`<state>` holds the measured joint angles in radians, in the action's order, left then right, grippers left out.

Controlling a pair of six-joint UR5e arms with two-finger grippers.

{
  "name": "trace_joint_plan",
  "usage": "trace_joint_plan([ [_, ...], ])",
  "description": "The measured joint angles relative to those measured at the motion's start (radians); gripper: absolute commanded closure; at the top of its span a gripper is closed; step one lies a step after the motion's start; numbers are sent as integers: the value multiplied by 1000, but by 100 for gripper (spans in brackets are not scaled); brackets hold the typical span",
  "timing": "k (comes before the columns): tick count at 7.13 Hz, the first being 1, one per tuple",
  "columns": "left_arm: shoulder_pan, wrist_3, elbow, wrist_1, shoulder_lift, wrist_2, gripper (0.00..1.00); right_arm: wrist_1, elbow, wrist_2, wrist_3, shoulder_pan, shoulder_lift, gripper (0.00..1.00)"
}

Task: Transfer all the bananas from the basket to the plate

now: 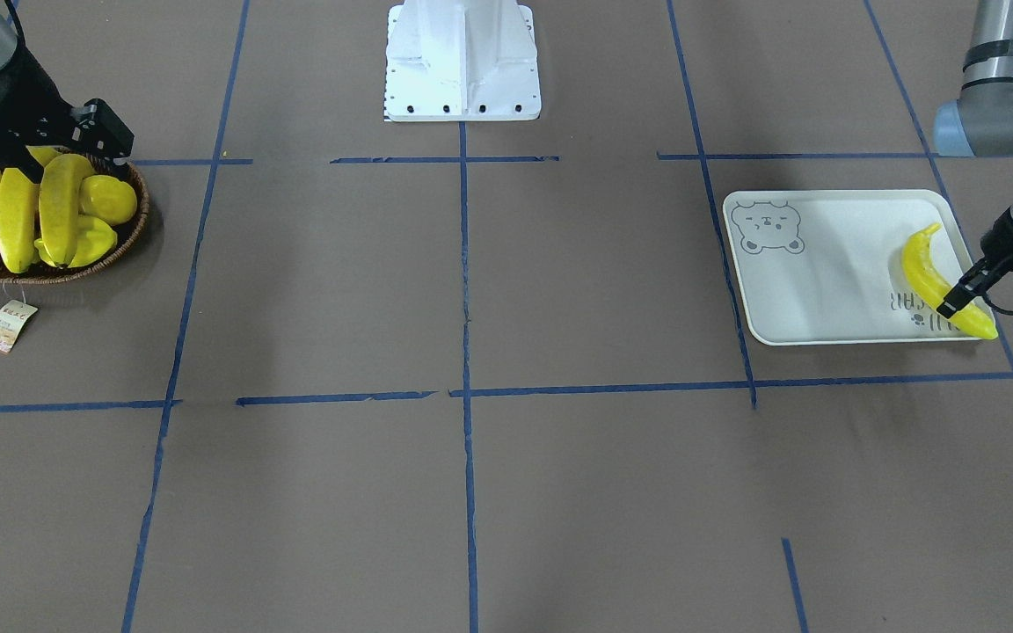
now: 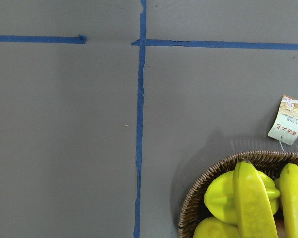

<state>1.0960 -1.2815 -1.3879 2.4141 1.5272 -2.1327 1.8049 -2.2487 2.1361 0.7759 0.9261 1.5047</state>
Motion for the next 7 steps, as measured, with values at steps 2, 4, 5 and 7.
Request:
trace_joint_plan([
  [2, 30, 120, -9, 18, -3, -119, 0, 0, -1, 3, -7, 15, 6, 0],
  [4, 92, 297, -42, 14, -1, -208, 0, -1, -6, 5, -120, 54, 68, 0],
  [5, 99, 366, -61, 11, 0, -238, 0, -2, -24, 5, -200, 82, 128, 0],
  [7, 102, 405, -111, 10, 0, -288, 0, -23, -72, 2, -252, 109, 232, 0],
])
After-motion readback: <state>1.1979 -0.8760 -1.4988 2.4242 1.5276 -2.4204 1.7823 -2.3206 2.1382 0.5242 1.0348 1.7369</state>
